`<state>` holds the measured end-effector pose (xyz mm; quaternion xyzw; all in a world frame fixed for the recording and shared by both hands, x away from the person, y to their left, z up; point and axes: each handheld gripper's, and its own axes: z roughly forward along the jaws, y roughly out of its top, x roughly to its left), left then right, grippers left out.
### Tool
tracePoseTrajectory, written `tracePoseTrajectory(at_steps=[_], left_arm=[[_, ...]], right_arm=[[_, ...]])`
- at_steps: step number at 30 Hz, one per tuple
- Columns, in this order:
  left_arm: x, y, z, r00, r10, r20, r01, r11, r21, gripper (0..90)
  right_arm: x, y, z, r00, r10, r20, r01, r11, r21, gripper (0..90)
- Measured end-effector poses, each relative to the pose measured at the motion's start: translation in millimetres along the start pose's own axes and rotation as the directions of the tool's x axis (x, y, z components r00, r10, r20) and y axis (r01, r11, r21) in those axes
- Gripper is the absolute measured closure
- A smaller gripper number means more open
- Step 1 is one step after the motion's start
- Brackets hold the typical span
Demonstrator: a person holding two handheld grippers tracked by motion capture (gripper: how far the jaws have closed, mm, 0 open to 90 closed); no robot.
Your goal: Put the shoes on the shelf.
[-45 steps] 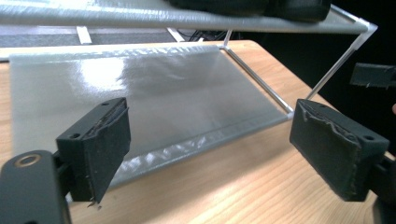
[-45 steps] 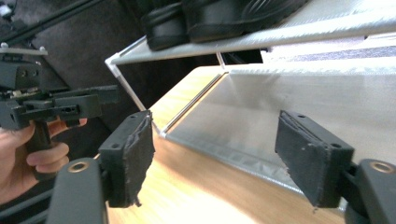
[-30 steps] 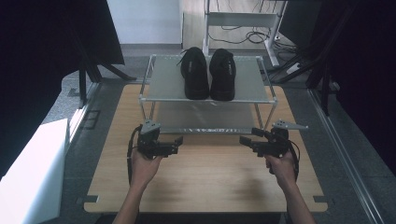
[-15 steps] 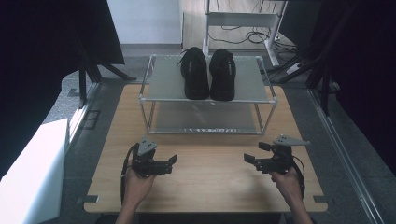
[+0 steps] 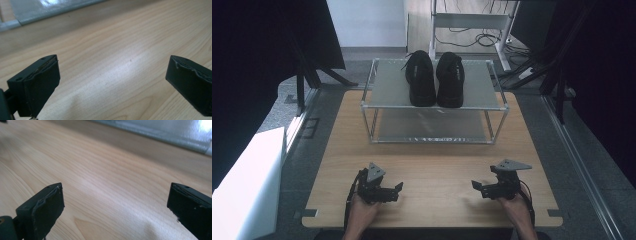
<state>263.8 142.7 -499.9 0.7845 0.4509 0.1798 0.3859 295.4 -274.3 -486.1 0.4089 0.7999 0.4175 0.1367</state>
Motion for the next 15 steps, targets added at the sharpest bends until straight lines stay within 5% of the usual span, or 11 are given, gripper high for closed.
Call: tracePoseTrajectory(at_steps=[8, 15], left_arm=[[-6.6, -10.6, 13.9, 0.9983, 0.05, -0.029, -0.046, 0.9921, 0.116, 0.0], [-11.2, -11.5, 18.8, 0.9971, 0.065, -0.039, -0.058, 0.987, 0.149, 0.0]], right_arm=[[2.5, -15.7, 13.7, 0.9986, -0.046, 0.027, 0.043, 0.994, 0.104, 0.3], [6.7, -20.5, 21.4, 0.9955, -0.09, 0.032, 0.083, 0.981, 0.177, 0.0]])
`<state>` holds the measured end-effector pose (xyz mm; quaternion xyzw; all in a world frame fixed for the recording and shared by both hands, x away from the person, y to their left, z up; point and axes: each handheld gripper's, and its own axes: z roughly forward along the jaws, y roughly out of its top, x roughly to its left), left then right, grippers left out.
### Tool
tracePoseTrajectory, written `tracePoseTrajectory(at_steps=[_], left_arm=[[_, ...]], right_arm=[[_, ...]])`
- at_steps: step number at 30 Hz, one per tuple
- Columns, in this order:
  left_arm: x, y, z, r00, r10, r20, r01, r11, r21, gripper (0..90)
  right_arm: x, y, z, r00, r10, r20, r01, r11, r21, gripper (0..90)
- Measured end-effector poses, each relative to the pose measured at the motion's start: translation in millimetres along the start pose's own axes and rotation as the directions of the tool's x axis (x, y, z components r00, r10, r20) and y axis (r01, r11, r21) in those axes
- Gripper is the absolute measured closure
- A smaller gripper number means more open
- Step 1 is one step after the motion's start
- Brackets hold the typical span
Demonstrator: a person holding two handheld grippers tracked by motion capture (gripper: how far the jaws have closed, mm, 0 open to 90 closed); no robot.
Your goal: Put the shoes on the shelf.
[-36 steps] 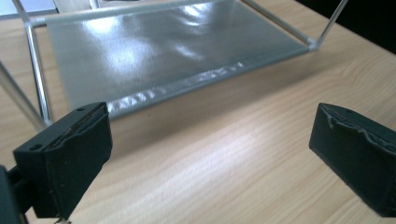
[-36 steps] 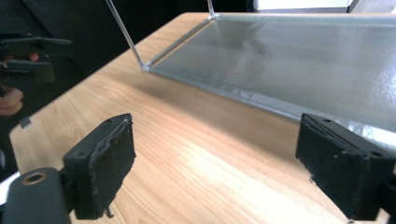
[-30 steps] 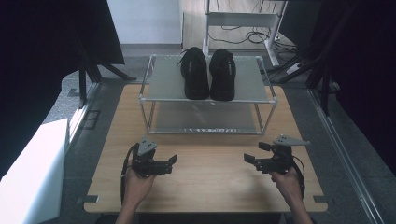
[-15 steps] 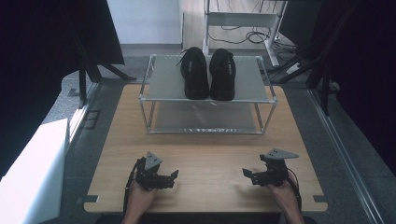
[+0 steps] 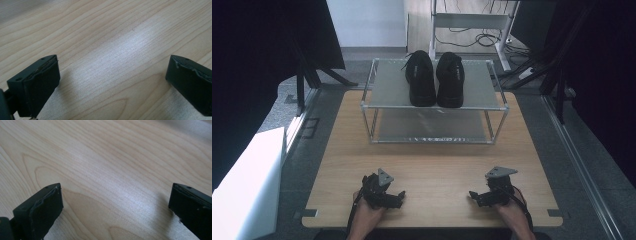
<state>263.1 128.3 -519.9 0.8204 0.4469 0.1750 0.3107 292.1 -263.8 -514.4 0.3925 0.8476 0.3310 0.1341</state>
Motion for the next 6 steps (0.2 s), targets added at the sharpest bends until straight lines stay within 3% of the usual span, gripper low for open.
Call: tracePoseTrajectory(at_steps=[6], left_arm=[[0.1, 1.0, -1.1, 1.0, -0.003, 0.006, 0.003, 1.0, -0.004, 0.0]], right_arm=[[-0.8, -0.4, -1.4, 1.0, 0.001, 0.002, -0.001, 1.0, -0.008, 0.0]])
